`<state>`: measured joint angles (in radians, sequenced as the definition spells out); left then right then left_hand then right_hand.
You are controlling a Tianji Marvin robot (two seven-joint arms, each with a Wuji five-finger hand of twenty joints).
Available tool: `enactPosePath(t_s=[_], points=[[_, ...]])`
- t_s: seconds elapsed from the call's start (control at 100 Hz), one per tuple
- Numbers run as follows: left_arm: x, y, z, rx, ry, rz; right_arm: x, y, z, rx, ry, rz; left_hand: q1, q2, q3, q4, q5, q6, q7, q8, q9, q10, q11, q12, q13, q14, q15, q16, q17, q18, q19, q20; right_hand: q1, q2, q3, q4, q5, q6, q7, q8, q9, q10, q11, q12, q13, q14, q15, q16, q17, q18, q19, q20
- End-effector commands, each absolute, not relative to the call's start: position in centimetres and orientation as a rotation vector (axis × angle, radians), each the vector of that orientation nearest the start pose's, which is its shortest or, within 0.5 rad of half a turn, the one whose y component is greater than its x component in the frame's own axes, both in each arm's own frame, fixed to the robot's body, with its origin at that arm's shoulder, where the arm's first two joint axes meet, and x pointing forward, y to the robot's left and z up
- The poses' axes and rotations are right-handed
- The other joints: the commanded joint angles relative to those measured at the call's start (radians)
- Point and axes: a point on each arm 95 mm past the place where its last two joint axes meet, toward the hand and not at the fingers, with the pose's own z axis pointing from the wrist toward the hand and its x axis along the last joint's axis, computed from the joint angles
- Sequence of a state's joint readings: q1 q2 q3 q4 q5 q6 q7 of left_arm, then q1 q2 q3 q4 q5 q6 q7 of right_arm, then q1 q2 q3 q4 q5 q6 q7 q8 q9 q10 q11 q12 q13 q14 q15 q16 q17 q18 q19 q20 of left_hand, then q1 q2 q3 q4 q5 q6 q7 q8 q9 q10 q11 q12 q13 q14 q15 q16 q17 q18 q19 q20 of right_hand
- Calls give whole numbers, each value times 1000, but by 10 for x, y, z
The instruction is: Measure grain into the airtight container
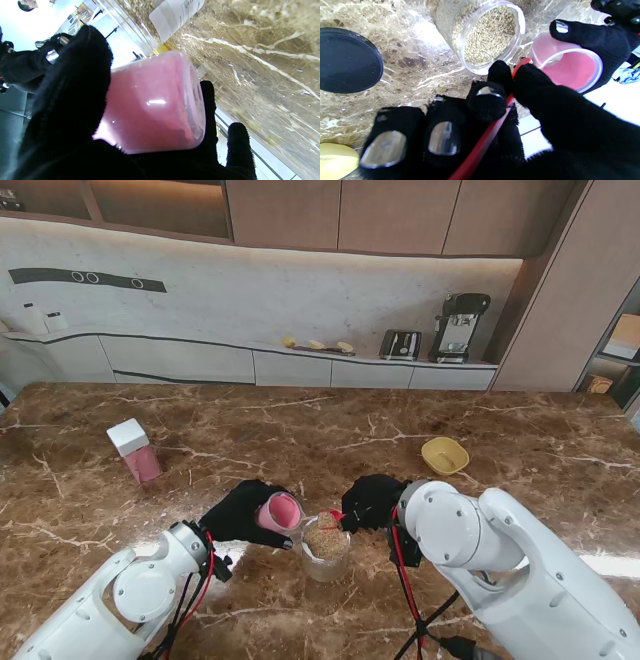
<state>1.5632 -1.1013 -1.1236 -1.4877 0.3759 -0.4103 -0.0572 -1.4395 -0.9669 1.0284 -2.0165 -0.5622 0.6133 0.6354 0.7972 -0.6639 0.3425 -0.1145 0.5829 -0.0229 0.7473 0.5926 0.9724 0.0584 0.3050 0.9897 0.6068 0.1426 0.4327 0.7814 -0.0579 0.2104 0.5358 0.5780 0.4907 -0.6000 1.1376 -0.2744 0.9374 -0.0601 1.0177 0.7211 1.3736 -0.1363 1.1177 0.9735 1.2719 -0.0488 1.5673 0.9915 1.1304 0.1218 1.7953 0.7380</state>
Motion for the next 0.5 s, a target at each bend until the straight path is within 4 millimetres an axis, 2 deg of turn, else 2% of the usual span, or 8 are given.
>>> enactPosePath(t_s=[0.0,0.49], points=[[370,-39,-363,-1627,1506,-2150,360,75,-244,-2239,-2029,-1484,121,200,243,-27,193,-259,146,23,109,-98,10,20,-18,-16,-22,-6,-19,1,-20,-6,15,9,29,70,12,-3,3,7,69,-18,58,-2,45,-37,45,16,45,18,132,-19],[369,-46,-360,-1587,1544,-2156,367,101,-236,-2160,-2045,-1513,119,197,246,-27,195,-268,143,27,112,-101,5,23,-19,-17,-24,-7,-19,0,-22,-4,17,9,29,69,12,-2,2,6,69,-20,57,-2,45,-37,45,16,45,18,132,-19]])
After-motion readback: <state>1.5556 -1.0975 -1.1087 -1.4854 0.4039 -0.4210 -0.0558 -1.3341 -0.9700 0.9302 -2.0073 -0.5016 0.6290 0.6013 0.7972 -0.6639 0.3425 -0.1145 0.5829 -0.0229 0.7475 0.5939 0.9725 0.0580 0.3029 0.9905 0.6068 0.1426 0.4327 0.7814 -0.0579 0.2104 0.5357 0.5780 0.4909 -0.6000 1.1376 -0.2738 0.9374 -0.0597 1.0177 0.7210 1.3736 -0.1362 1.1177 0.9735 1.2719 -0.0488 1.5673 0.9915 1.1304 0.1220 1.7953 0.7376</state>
